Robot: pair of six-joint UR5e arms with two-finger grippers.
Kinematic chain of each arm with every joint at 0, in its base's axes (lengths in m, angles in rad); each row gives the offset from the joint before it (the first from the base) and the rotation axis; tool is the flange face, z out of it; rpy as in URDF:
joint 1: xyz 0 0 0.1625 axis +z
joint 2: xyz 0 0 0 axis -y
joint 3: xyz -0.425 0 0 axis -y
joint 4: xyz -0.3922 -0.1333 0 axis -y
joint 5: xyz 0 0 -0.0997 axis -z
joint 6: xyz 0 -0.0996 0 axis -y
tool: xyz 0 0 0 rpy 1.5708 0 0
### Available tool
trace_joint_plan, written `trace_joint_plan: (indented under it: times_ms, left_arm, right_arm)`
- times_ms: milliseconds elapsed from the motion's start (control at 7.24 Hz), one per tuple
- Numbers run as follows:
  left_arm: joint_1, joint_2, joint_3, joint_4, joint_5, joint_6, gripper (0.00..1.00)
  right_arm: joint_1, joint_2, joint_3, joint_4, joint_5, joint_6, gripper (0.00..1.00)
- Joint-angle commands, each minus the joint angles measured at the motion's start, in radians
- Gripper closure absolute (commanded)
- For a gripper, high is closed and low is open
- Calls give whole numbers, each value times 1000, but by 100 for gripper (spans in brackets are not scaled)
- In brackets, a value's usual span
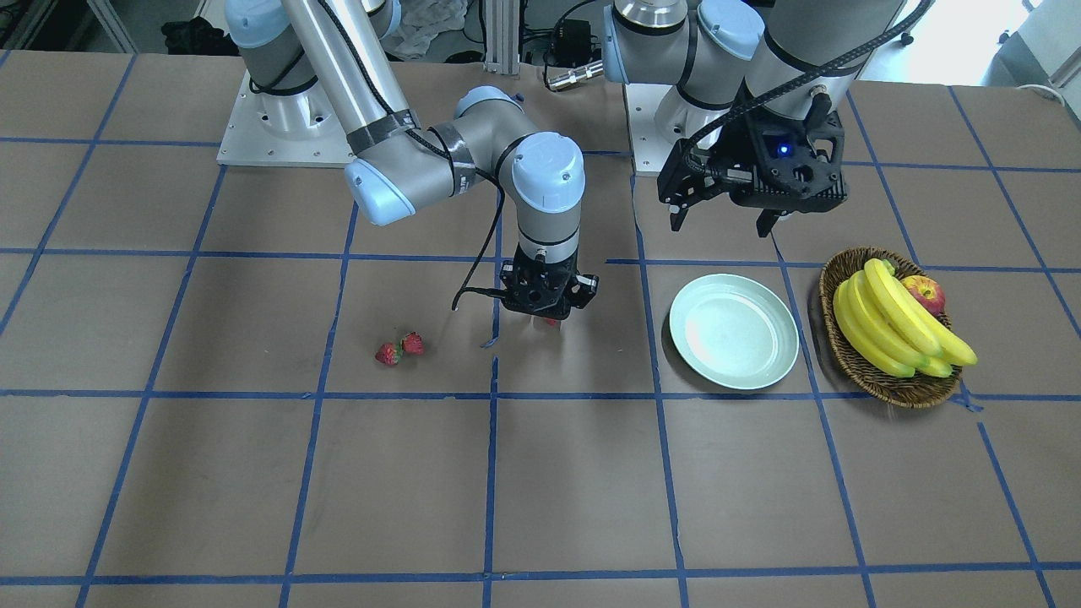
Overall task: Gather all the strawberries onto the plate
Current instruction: 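Carry the strawberry toward the plate with the right gripper and release it on the table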
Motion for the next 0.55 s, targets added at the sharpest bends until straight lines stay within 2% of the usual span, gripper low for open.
trace_joint_plan:
  times_ms: [0, 138, 276, 414]
  left_arm:
    - [0, 1, -1, 0, 1, 1, 0]
    - [0, -1, 1, 0, 0, 0, 0]
    - [0, -2, -1, 0, 0, 0, 0]
    - [0, -4, -1, 0, -2, 0, 0]
  right_arm:
    - [-179, -133, 2, 188, -70, -166, 0]
    - [-285, -128, 9, 194, -80, -201, 0]
    - [-357, -121, 63, 176, -72, -193, 0]
    - [-400, -120, 129, 134, -51, -102, 0]
